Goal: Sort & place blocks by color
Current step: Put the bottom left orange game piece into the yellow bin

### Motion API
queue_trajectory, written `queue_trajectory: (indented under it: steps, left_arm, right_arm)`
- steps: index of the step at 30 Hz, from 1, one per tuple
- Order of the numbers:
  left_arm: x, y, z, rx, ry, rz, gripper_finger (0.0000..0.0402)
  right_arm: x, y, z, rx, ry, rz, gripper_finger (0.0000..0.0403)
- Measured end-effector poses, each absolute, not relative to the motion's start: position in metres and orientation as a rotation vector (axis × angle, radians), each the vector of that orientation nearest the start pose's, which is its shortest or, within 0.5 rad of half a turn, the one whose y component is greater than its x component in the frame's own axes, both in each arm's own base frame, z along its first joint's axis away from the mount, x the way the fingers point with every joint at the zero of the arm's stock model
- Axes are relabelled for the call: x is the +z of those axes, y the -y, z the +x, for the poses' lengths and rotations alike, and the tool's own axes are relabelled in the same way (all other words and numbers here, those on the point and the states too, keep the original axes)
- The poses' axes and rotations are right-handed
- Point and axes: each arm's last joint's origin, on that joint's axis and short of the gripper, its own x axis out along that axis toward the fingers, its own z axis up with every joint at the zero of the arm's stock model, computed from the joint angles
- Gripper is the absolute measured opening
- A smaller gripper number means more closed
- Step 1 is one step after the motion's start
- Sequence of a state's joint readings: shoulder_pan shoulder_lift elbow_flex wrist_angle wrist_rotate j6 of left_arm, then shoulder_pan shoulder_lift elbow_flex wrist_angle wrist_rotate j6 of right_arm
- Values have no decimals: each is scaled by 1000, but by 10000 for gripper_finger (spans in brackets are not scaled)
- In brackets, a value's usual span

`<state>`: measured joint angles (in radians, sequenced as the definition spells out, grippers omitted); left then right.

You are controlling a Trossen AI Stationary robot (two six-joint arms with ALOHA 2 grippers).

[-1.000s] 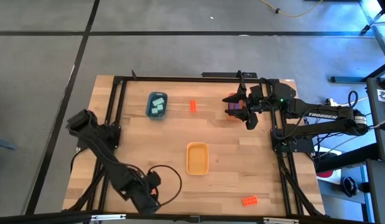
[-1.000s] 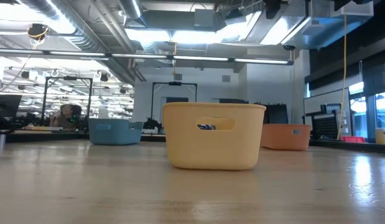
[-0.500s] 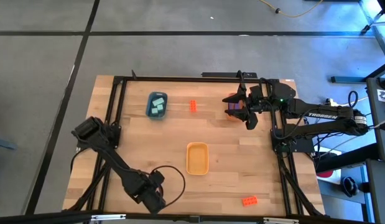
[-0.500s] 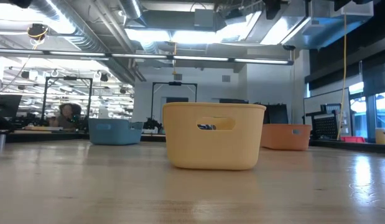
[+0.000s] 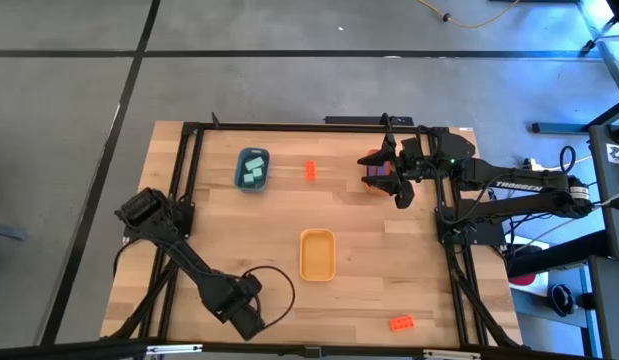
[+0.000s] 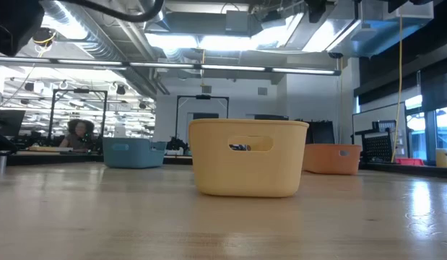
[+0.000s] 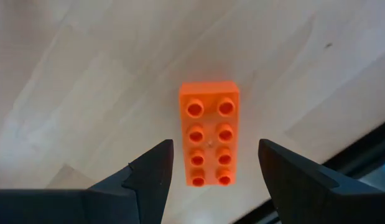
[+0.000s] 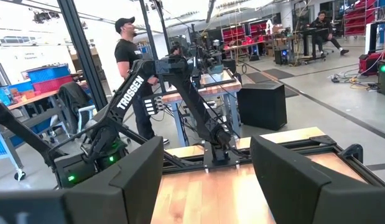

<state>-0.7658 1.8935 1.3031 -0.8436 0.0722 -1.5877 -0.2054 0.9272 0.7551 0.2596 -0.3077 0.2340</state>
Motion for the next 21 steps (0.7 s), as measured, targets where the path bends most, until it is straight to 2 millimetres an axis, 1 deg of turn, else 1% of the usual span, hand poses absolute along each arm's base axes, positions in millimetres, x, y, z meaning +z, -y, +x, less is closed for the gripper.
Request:
queue_trajectory:
  steps: [6,15,21]
  left_arm:
    - [163,243,250,532,-1493,-747,228]
    - [149,242,249,484,-1489,-787,228]
    - [144,239,246,474,-1499,-774,228]
  right_arm:
    - [340,34,206,112,73,211,243]
    - [340,34,206,112,73,211,243]
    - [340,34,206,112,73,211,243]
